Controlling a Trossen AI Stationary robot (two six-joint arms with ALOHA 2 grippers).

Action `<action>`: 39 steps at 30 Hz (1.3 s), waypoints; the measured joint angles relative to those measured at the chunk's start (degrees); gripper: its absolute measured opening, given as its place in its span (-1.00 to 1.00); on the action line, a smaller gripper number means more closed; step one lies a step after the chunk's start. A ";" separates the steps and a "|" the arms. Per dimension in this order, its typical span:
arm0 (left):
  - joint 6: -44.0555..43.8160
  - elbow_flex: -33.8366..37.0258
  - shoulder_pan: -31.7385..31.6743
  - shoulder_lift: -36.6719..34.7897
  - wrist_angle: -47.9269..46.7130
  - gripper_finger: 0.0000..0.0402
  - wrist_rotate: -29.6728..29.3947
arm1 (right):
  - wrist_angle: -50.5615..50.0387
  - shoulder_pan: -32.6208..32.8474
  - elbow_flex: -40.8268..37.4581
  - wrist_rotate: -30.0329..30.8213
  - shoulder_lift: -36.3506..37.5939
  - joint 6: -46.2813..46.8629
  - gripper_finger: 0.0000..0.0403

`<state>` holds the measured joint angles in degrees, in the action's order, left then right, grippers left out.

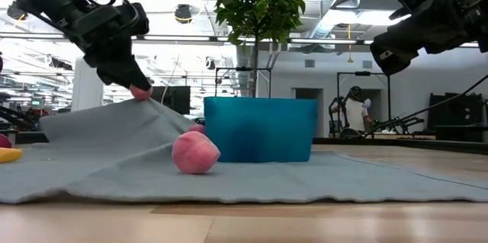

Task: Pick and placing Produce into tupperware
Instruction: Put the peach into the bin

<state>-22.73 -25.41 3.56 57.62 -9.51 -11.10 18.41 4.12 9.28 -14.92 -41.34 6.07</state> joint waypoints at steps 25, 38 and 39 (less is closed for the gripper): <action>-3.88 0.00 0.00 -3.25 -0.05 -0.42 0.33 | 15.67 1.84 0.07 0.06 -19.52 6.61 -0.39; -3.53 0.00 0.00 -3.25 0.23 -0.42 0.03 | 32.97 5.13 6.69 1.12 -49.19 8.95 -0.32; -3.53 0.00 0.00 -3.25 0.23 -0.42 0.03 | 33.97 5.44 7.52 0.70 -51.26 8.65 -0.32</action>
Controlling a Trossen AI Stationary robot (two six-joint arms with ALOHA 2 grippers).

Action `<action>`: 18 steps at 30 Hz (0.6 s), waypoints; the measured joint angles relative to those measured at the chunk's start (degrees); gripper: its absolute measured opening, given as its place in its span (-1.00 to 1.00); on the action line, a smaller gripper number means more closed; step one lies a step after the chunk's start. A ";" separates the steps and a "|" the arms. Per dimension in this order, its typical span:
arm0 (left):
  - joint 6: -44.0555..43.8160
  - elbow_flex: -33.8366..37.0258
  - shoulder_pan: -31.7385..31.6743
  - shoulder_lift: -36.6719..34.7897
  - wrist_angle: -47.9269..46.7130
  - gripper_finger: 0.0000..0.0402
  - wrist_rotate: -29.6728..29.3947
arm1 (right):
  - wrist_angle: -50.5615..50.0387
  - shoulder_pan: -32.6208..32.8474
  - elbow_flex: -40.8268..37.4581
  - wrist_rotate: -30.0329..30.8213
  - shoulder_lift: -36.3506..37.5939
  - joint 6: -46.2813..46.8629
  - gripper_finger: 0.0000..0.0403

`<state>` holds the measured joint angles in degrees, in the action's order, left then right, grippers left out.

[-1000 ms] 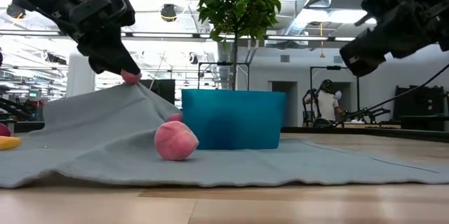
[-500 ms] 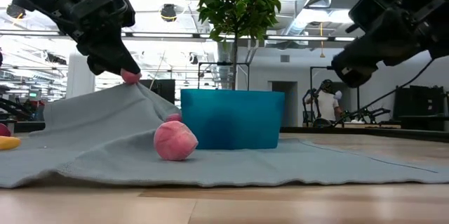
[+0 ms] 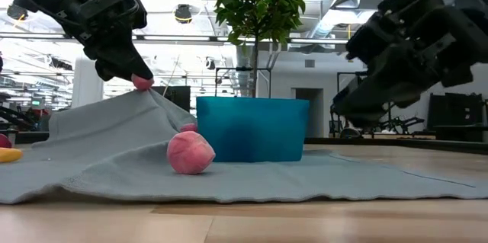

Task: Pick and placing Produce into tupperware
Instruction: Put the peach into the bin

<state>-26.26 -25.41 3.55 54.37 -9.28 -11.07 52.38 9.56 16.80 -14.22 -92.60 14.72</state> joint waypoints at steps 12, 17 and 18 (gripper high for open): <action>0.42 0.00 0.00 -0.44 0.27 -0.42 1.75 | -2.68 1.20 7.60 2.85 -14.15 0.25 -0.59; 0.73 0.00 0.02 -0.91 -0.08 -0.42 1.81 | -2.50 1.68 8.08 3.52 -16.04 0.24 -0.76; 0.79 0.00 0.02 -0.98 0.00 -0.42 2.01 | -2.84 1.68 8.11 3.48 -16.04 0.31 -0.81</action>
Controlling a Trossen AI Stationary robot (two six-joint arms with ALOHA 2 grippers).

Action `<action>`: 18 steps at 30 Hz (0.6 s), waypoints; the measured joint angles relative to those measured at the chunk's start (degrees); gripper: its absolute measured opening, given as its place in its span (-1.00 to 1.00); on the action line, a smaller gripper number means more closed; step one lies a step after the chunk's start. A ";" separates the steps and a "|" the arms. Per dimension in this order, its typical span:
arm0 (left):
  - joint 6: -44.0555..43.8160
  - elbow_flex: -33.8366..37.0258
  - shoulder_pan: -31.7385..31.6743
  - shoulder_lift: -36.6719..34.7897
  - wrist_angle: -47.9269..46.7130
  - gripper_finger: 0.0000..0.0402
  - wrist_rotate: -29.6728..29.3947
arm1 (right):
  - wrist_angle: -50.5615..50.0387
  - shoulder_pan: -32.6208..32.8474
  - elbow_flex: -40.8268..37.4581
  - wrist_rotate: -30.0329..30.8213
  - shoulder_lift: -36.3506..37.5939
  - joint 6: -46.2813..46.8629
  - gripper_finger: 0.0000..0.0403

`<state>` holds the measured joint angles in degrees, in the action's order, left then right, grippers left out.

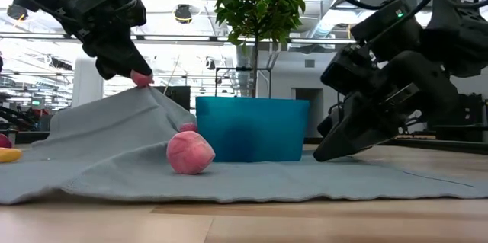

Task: Pick and placing Produce into tupperware
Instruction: Put the peach into the bin

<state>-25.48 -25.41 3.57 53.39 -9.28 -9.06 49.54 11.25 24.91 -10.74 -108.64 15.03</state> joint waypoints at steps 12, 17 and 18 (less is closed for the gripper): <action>-0.63 0.00 0.09 -9.56 -3.48 -0.42 1.23 | -1.15 -0.10 0.09 -1.45 0.39 2.31 -0.83; -1.59 0.00 0.07 -14.49 -4.68 -0.42 1.25 | -1.04 -0.09 0.00 -1.86 0.39 2.32 -0.94; -2.11 0.00 0.08 -14.99 -5.49 -0.42 1.47 | -0.99 -0.09 -0.01 -1.88 0.39 2.32 -0.95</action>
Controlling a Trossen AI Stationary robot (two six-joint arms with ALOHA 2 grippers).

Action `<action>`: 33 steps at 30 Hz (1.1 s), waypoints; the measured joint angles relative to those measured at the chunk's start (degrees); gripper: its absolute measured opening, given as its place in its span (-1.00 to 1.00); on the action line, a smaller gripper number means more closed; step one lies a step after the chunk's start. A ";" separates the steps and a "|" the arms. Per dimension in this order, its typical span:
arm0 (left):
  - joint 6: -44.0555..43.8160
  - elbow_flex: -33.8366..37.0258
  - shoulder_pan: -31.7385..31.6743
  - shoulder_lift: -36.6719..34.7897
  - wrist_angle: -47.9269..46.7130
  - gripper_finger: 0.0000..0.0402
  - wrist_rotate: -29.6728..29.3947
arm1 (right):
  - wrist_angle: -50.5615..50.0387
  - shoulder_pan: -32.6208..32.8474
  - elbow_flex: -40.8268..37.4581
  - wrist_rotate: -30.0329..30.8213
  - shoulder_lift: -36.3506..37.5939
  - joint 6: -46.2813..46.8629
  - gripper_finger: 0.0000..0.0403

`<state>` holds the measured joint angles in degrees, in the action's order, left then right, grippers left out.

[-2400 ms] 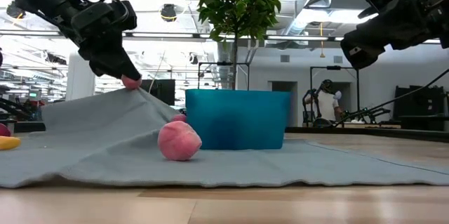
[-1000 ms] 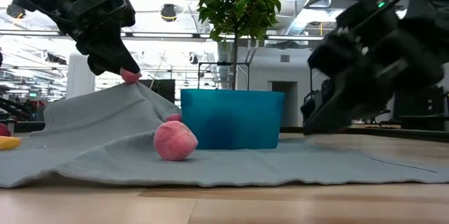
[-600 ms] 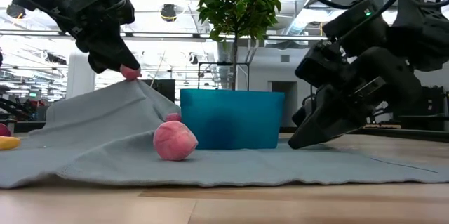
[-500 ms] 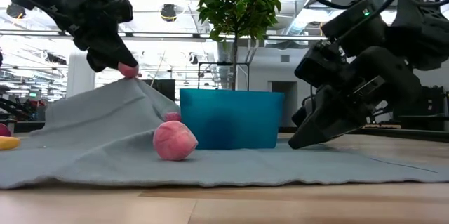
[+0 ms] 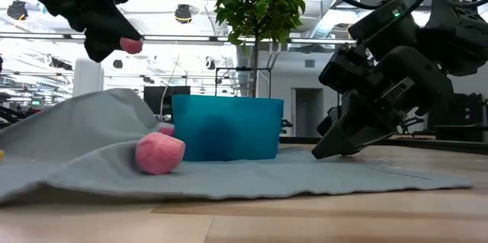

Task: Pick and placing Produce into tupperware
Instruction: Put the peach into the bin

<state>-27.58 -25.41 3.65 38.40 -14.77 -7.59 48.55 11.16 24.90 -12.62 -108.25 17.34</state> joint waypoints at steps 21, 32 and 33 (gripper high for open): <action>1.74 0.00 0.27 -2.08 8.18 -0.42 3.50 | -2.32 4.98 0.10 5.16 0.26 2.95 -0.80; 1.30 0.00 0.27 -2.08 8.20 -0.42 3.67 | -1.62 6.41 0.25 8.45 0.28 8.55 -0.90; 1.30 0.00 0.27 -2.08 8.23 -0.42 3.67 | -1.63 6.72 0.26 8.59 0.30 8.50 -0.92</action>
<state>-26.28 -25.41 3.92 36.32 -6.55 -3.92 46.93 17.88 25.16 -4.03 -107.95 25.84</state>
